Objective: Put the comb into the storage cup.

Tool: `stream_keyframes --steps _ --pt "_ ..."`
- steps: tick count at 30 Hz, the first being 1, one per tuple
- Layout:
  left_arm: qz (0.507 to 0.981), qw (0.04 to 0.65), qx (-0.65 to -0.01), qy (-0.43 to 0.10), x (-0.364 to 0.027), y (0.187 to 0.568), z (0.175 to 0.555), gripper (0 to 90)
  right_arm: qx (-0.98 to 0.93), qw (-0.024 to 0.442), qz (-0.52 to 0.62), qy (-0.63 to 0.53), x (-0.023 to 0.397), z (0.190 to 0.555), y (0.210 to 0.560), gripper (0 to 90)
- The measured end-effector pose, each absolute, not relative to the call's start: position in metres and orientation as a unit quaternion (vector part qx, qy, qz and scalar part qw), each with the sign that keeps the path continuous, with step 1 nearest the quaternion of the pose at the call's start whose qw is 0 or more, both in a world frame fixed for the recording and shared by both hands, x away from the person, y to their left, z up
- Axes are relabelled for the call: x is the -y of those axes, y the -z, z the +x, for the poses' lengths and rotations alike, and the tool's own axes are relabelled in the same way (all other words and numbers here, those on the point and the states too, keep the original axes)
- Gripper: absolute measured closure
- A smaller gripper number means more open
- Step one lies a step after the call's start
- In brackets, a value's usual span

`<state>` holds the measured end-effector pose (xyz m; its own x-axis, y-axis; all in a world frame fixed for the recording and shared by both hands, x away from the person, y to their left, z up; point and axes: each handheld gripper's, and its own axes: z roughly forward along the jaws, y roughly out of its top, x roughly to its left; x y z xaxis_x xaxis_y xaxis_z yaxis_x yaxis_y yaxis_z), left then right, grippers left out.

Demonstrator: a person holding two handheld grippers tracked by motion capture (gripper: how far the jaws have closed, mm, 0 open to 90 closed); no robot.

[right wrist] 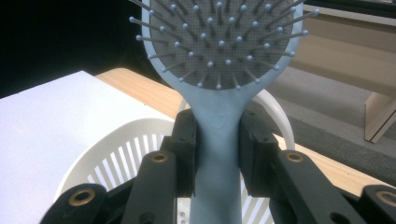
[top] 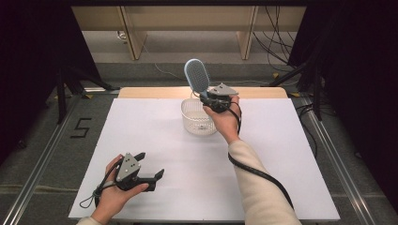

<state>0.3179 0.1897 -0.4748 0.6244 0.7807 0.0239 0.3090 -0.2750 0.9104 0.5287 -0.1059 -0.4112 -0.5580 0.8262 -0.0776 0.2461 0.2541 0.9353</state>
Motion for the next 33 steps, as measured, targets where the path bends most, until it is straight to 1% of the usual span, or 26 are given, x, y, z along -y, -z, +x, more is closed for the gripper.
stream_keyframes --steps 33 --pt "0.760 0.484 -0.358 -0.244 -0.190 0.475 0.318 9.5 -0.741 0.290 0.368 -0.481 0.110 0.526 0.426 70.2"
